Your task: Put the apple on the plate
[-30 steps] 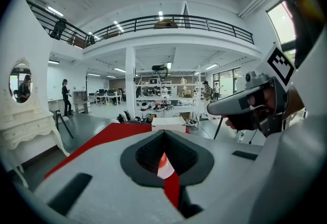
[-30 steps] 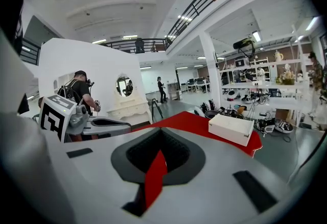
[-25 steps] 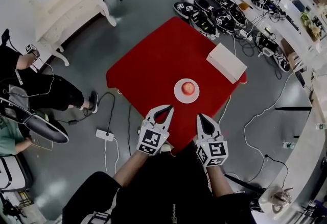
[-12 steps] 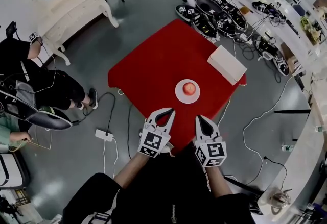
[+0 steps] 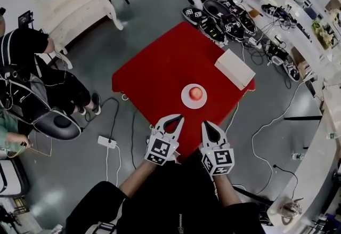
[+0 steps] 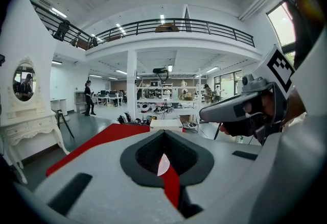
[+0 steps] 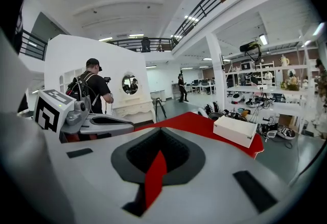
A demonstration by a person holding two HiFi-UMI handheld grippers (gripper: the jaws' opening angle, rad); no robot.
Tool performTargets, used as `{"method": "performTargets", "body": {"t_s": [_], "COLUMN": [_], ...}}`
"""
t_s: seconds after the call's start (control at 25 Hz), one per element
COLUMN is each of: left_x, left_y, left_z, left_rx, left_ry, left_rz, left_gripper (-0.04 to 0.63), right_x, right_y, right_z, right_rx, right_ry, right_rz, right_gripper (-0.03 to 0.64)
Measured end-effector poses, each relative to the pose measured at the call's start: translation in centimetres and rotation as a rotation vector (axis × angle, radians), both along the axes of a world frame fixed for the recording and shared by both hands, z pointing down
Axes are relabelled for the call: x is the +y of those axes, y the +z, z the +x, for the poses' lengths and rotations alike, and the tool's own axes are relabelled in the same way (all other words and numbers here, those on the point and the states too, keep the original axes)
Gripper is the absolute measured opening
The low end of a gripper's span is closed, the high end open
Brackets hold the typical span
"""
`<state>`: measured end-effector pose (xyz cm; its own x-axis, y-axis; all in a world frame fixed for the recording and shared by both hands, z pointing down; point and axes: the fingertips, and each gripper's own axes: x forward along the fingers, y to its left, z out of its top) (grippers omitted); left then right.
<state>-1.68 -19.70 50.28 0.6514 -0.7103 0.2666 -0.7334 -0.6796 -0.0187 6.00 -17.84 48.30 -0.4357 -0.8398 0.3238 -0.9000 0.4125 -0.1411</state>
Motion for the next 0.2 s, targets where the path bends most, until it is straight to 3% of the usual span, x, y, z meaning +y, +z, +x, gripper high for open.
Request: {"method": "performTargets", "body": {"t_s": [0.2], "left_x": [-0.02], "left_y": [0.01], "left_z": [-0.20], "left_rx": [0.002], "left_ry": [-0.001], "left_rz": [-0.007], "left_gripper": [0.006], "right_x": [-0.13], "right_y": [-0.31], "right_z": [-0.30], "right_rx": [0.003], "right_ry": [-0.004], "right_rz": [0.000], "right_gripper": [0.010]}}
